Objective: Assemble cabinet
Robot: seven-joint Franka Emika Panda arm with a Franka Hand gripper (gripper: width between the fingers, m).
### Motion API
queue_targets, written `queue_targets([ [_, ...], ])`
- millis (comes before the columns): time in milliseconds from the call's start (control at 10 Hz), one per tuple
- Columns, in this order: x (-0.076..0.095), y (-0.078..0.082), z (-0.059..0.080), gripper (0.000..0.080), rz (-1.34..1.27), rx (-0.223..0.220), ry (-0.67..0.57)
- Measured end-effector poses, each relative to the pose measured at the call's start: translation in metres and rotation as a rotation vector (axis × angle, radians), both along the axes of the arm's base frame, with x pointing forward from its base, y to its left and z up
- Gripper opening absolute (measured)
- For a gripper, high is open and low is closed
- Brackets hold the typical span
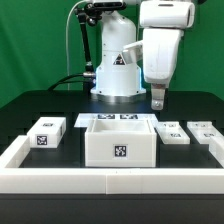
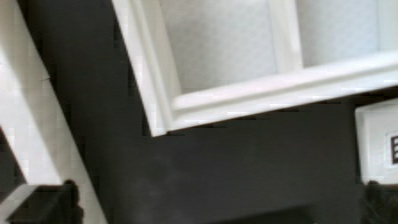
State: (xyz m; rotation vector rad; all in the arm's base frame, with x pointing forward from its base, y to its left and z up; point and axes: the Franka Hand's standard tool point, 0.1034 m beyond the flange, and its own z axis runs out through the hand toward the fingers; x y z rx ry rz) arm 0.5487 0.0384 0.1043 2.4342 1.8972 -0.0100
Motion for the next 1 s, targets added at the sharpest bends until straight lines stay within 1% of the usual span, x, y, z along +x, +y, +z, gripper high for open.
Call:
queue_targets([
  [200, -0.001, -0.001, -0.001, 0.0797, 0.018, -0.003, 0.002],
  [300, -0.003, -0.009, -0.003, 0.0797, 0.131, -0.012, 0.006],
  [400, -0.004, -0.012, -0.004, 0.0797, 0.129, -0.014, 0.012],
  [700, -0.006, -0.011, -0.005, 0.0797, 0.121, -0.013, 0.014],
  [800, -0.013, -0.012, -0.007, 0.0797, 0.125, -0.012, 0.018],
  [900, -0.035, -0.023, -0.014, 0.0797, 0.148, -0.013, 0.040],
  [1000, -0.045, -0.027, -0.018, 0.0797, 0.142, -0.010, 0.046],
])
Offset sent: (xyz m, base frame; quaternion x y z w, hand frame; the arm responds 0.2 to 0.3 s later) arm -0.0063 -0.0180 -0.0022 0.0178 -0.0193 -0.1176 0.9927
